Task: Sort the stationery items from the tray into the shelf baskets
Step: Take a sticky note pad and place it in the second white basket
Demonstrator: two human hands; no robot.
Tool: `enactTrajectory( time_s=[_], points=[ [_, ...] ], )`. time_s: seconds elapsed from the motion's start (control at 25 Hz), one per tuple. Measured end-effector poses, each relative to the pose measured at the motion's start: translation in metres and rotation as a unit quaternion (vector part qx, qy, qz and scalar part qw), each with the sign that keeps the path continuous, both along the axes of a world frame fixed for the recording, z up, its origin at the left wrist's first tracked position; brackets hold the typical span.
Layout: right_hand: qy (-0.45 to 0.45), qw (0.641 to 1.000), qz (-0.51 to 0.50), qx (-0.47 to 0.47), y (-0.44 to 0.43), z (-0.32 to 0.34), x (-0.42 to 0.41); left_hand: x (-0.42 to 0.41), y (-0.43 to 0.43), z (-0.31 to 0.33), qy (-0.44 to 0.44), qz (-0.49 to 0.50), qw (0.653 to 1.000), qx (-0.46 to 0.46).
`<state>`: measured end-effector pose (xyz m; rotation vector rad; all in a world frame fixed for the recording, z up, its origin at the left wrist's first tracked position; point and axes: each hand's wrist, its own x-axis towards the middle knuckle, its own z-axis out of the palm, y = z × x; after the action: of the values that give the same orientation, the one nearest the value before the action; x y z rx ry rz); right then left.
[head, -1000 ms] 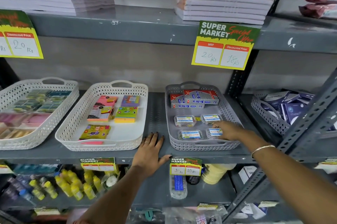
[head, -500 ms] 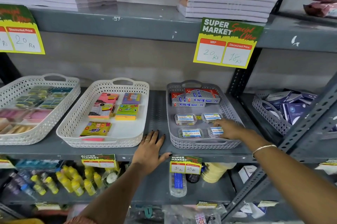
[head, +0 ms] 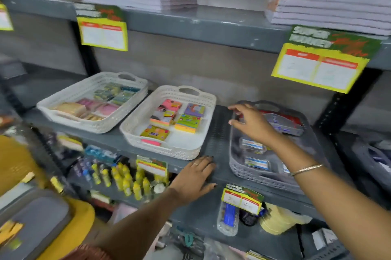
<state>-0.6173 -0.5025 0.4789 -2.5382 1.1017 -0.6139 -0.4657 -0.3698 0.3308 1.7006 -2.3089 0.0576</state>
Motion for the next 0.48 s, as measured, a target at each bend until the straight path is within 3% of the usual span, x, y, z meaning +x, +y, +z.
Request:
enactTrajectory(
  time_s=[0.2,0.48],
  points=[
    [-0.098,0.982,0.160,-0.031,0.054,0.019,0.137,0.068,0.065,-0.005,-0.002,0.087,0.996,0.022],
    [-0.051,0.947,0.315,-0.025,0.163,-0.012,0.345,0.246,0.193,-0.034,0.039,0.346,0.935,0.070]
  ],
)
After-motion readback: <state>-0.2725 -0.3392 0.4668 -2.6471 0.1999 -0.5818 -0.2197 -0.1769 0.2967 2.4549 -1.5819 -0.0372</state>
